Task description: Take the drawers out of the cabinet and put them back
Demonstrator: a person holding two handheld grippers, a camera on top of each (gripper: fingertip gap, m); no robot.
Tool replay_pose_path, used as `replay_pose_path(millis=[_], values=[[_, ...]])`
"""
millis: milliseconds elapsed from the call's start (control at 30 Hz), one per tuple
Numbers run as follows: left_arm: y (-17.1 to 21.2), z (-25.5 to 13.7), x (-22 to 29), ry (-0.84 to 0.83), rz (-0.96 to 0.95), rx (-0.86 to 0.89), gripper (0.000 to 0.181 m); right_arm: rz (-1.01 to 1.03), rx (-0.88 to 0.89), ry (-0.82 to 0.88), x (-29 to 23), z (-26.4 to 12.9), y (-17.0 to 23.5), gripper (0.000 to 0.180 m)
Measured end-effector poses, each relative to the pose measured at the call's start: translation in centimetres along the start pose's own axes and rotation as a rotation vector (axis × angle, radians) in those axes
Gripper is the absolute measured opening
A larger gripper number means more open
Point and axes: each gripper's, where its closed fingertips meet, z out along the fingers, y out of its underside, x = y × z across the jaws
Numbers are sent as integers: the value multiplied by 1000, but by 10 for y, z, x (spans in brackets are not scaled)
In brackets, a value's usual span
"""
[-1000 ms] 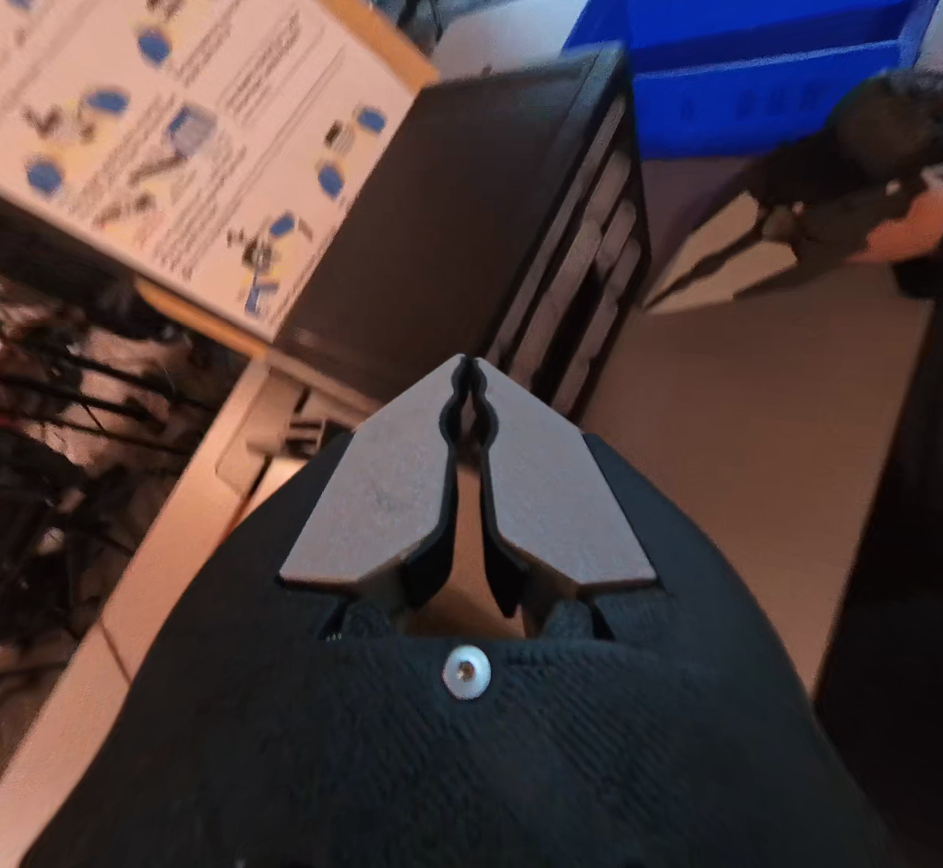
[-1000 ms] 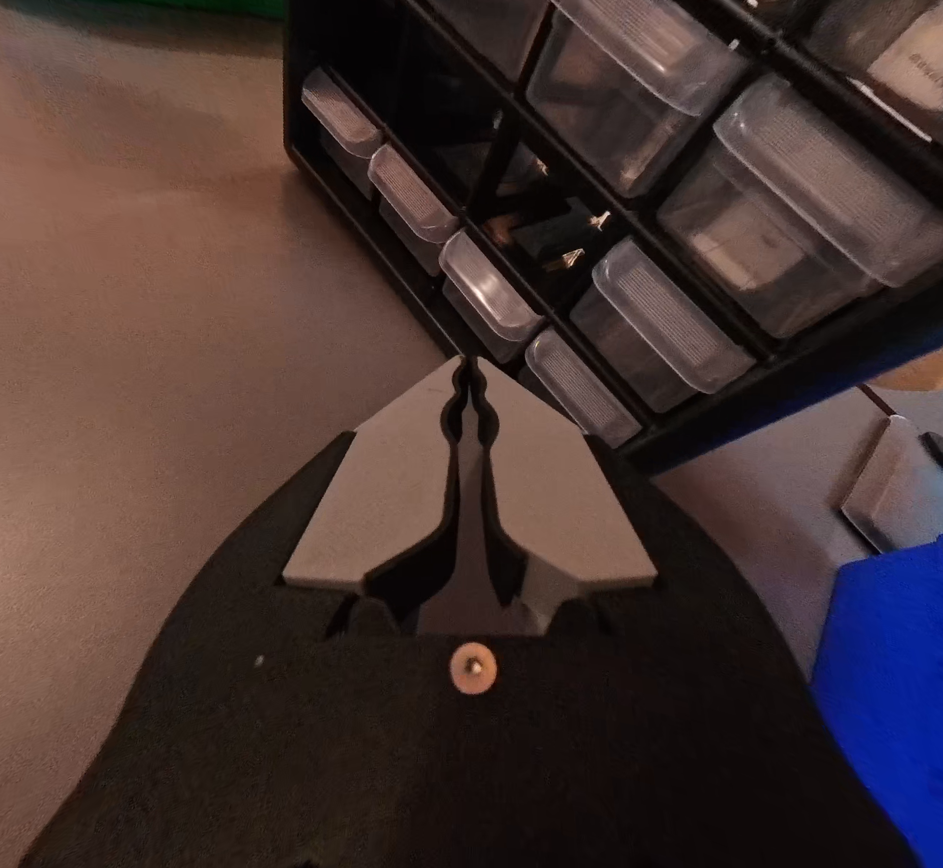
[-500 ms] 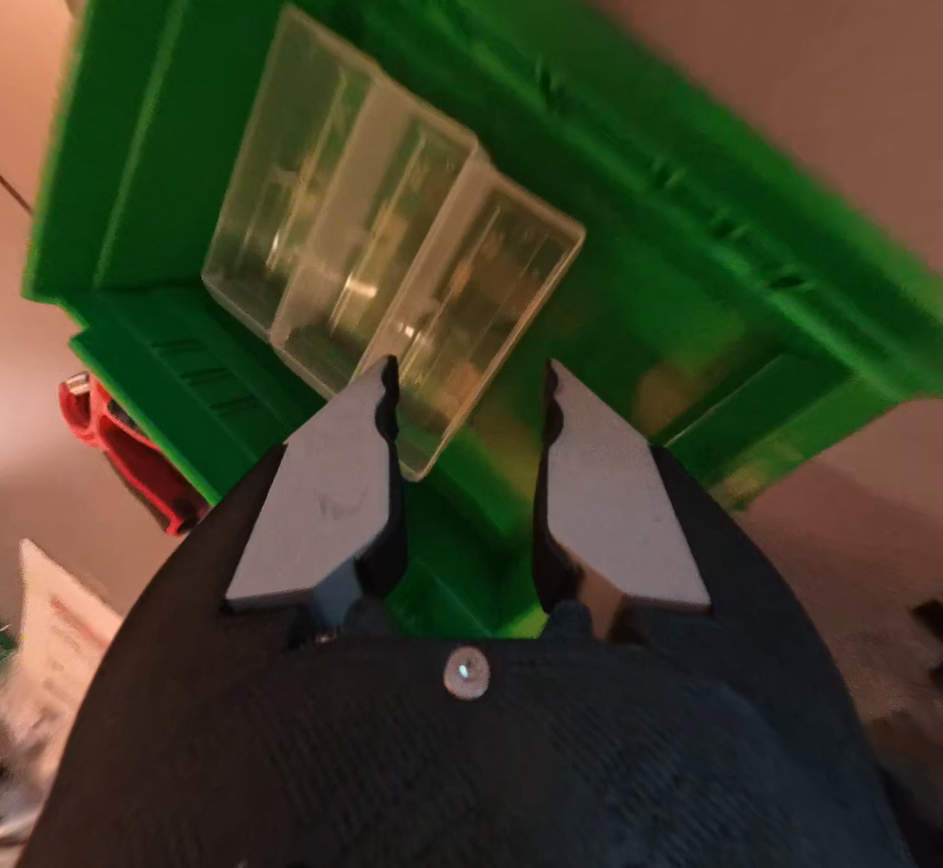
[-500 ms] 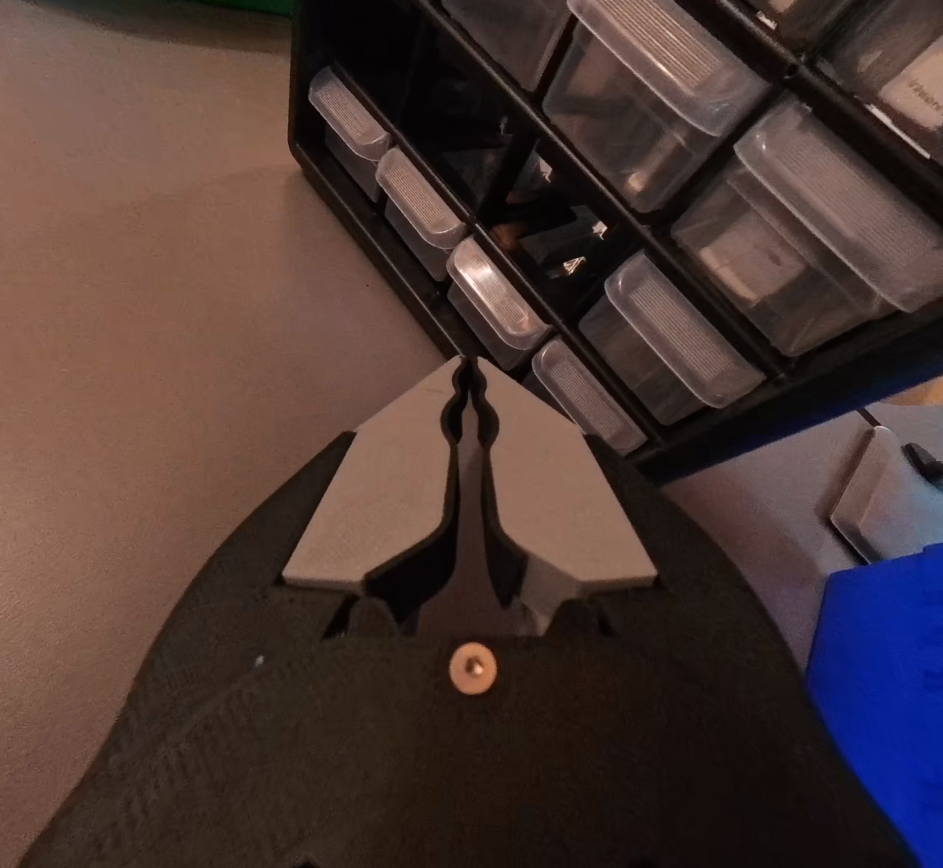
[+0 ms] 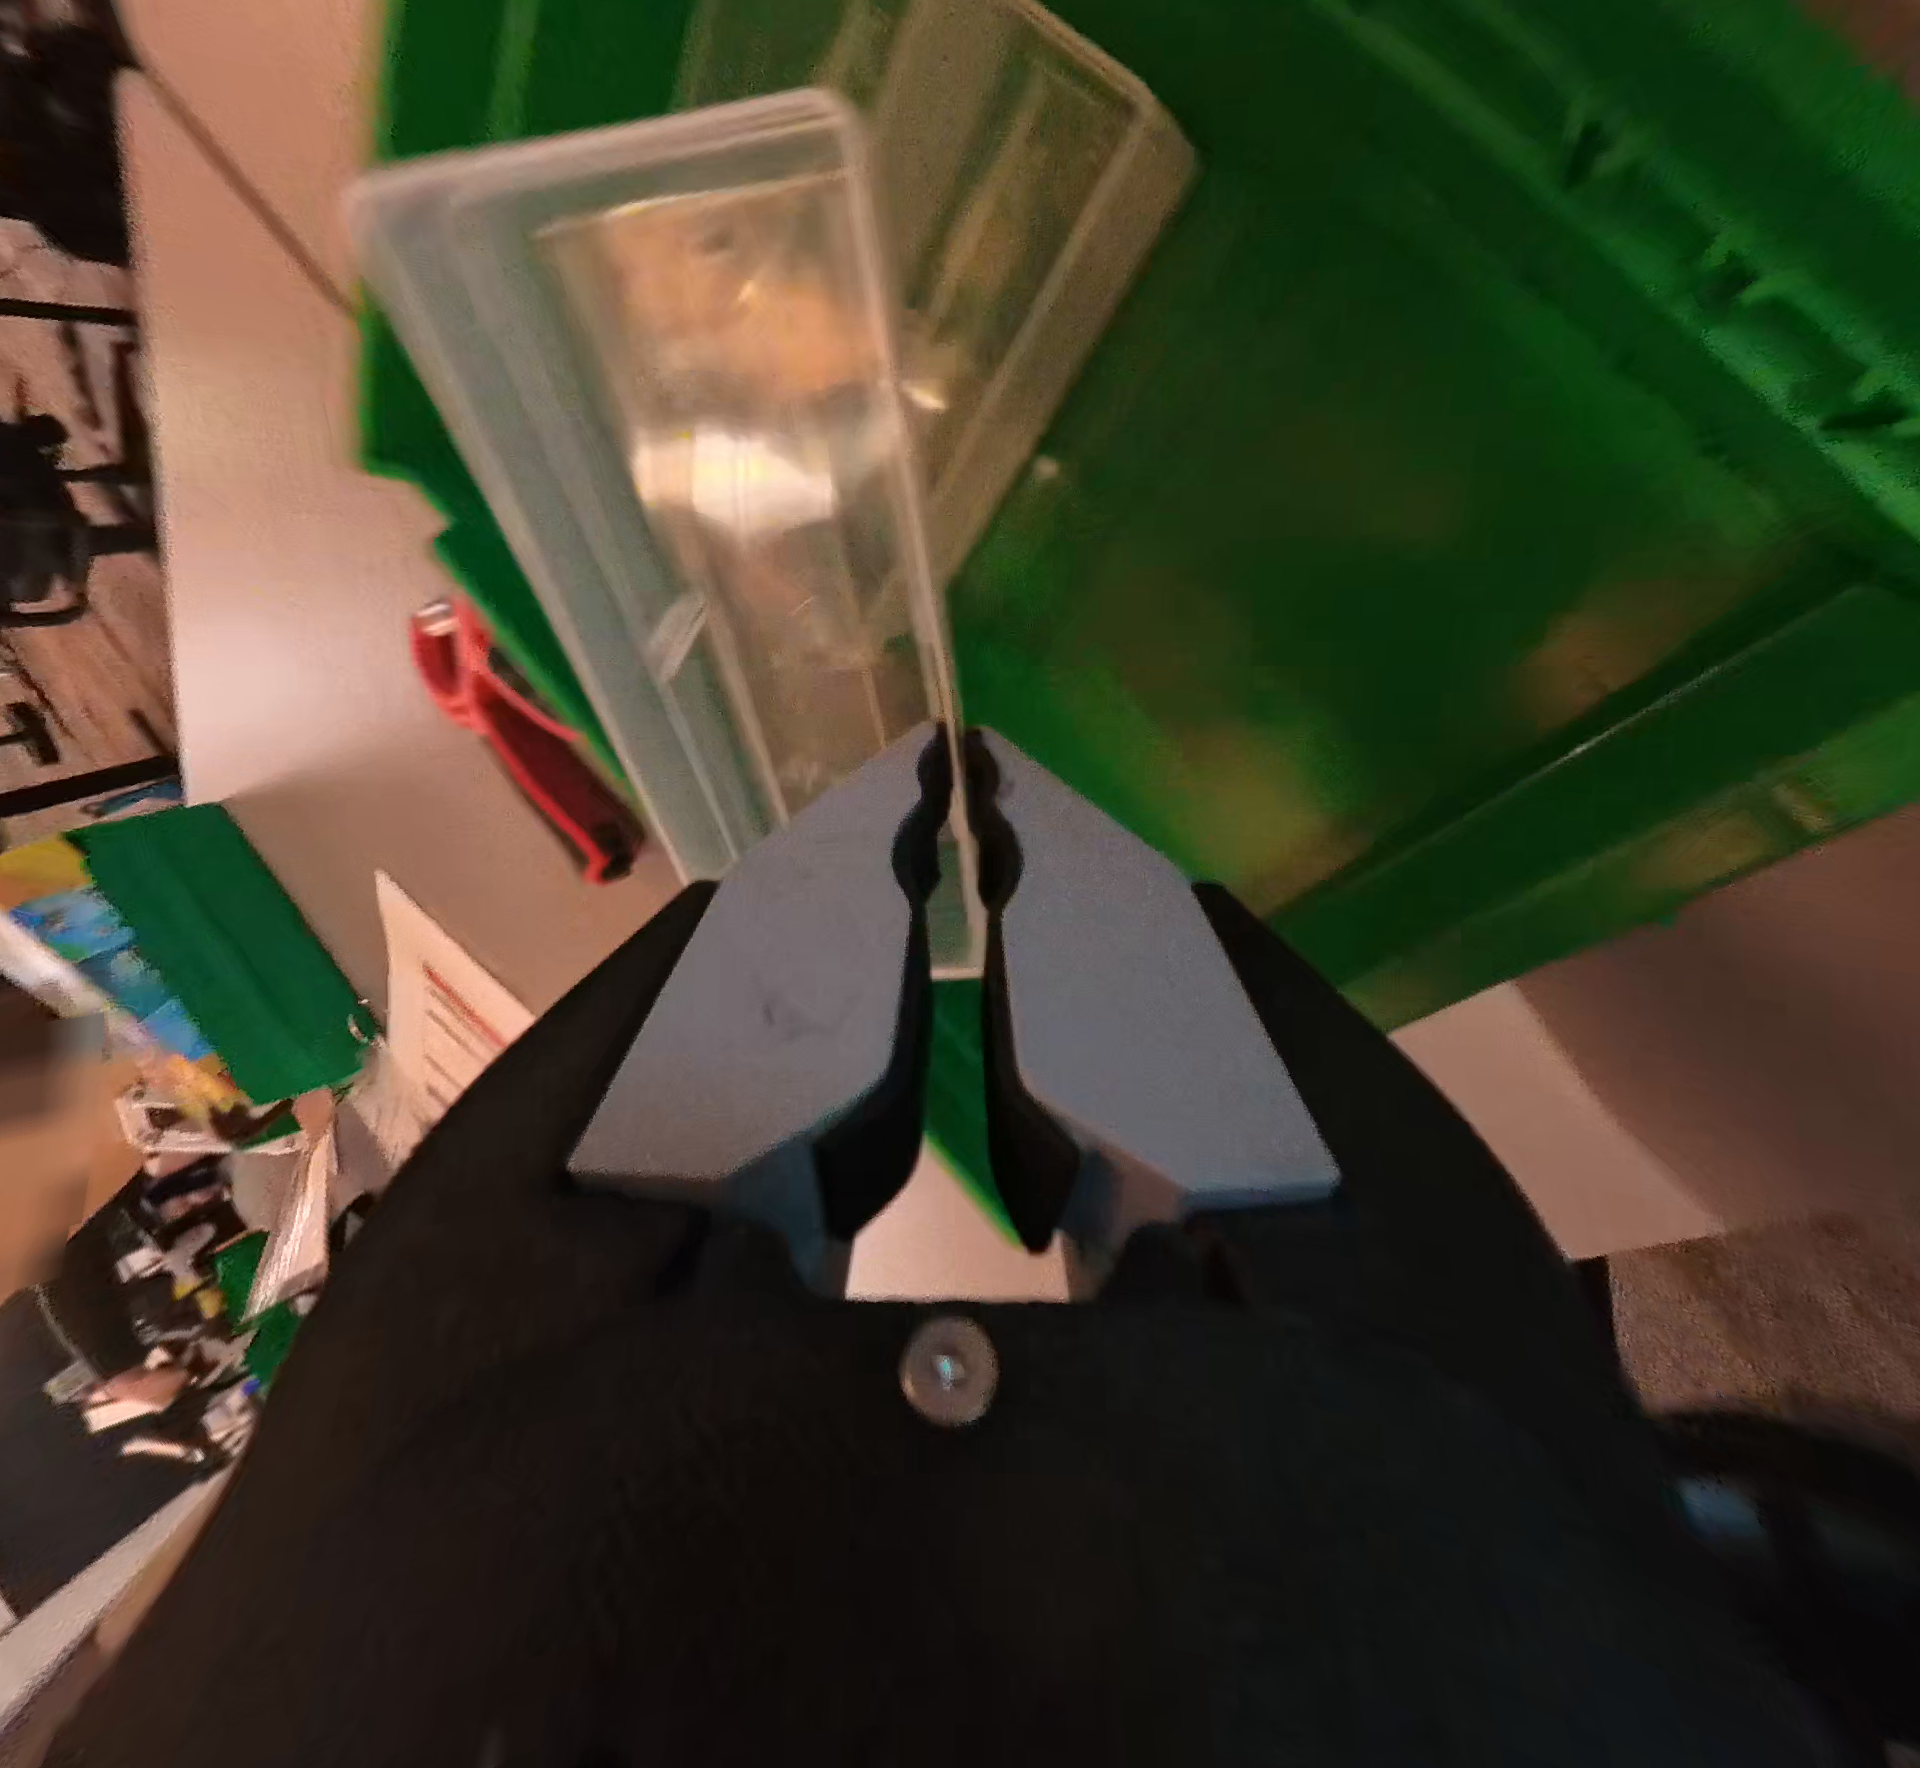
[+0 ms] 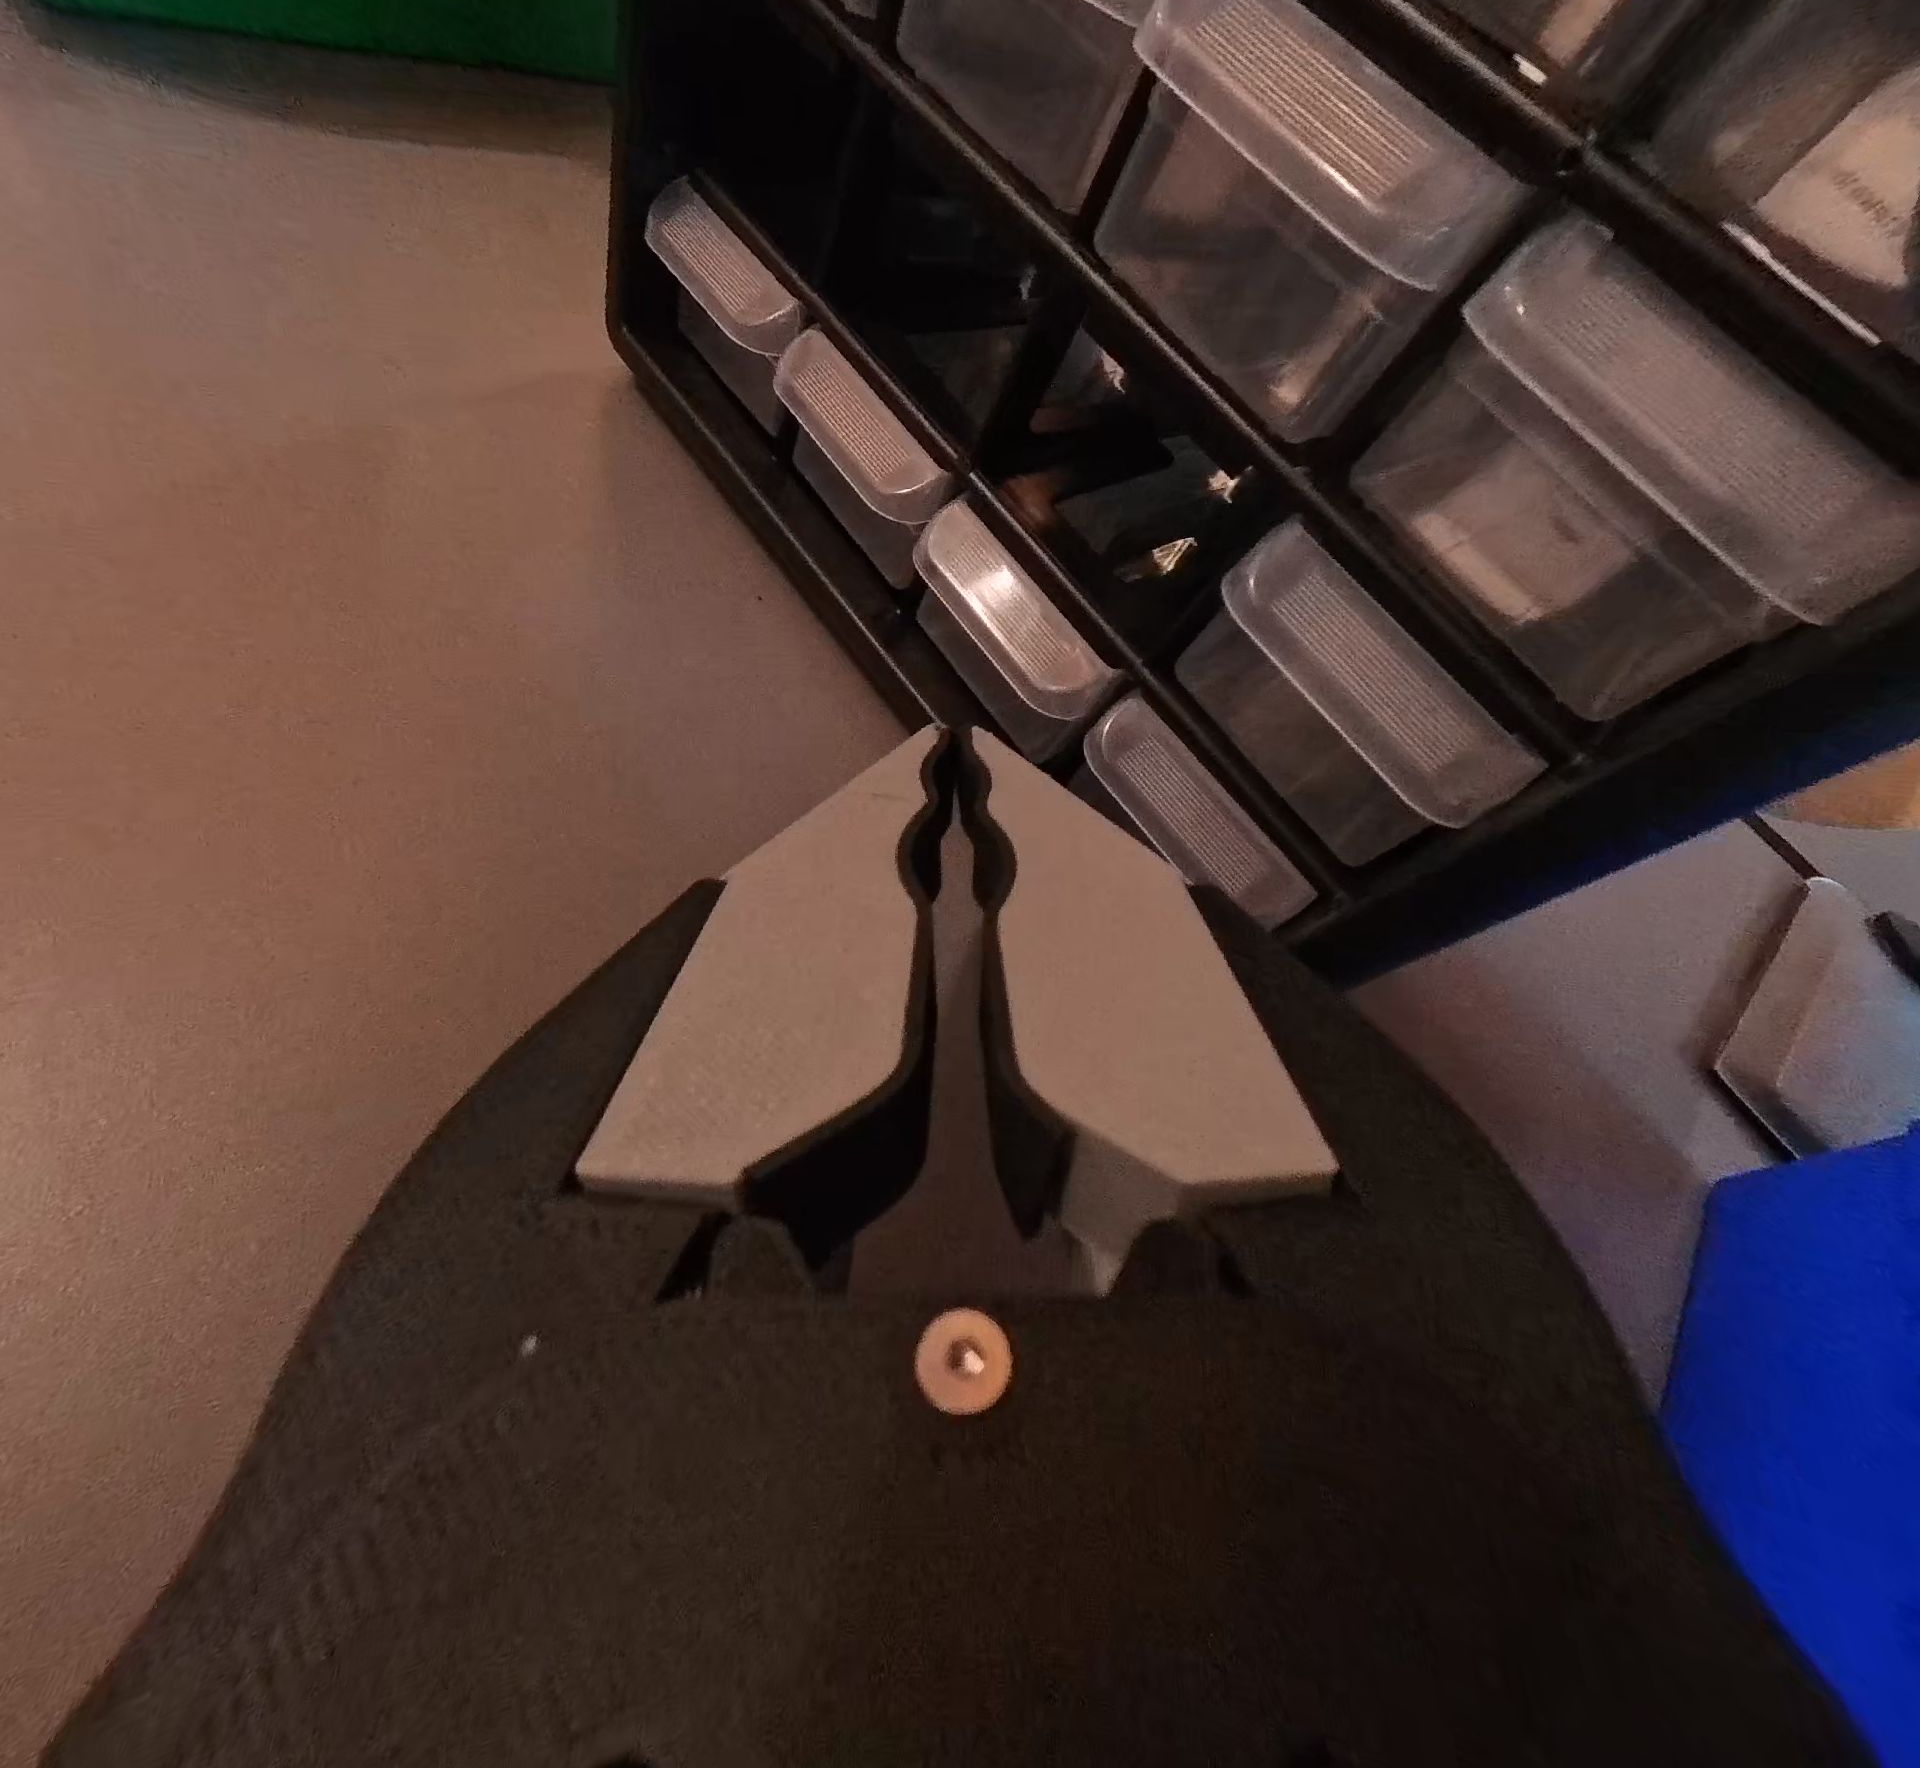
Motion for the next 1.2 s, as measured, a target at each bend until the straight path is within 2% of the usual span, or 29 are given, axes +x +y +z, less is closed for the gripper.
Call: replay_pose_path(millis=[33, 167, 267, 367, 467, 567, 767, 867, 967, 1000, 1100, 1200], values=[[-4, -13, -6, -14, -14, 31, 0, 0, 0, -1, 0, 0, 0, 0], [-38, -63, 0, -8, -21, 190, 0, -14, -6, -1, -2, 1, 0, 0], [-71, -92, 41, 50, 71, 278, 0, -18, -1, 2, -3, 0, -1, 0], [-95, -107, 101, 89, 256, 301, 0, -8, 10, 8, -1, -2, -2, 0], [-115, -110, 171, 171, 411, 323, 0, 7, 26, 14, 1, -4, -4, 0], [-131, -100, 228, 250, 477, 334, 0, 9, 60, -4, -1, -7, -9, 0], [-177, -77, 312, 398, 372, 438, 0, 19, 108, -9, 0, -14, -16, 0], [-199, -84, 329, 445, 282, 538, 10, 62, 142, -5, 5, -19, -20, 0], [-205, -100, 330, 477, 218, 620, 26, 90, 206, -5, 9, -27, -28, 0], [-205, -105, 325, 463, 202, 648, 32, 94, 224, -10, 9, -29, -31, 0], [-197, -118, 299, 397, 129, 726, 34, 81, 254, -35, 4, -34, -39, 2], [-173, -107, 269, 308, 37, 702, 39, 12, 226, -104, -10, -38, -45, 3]])
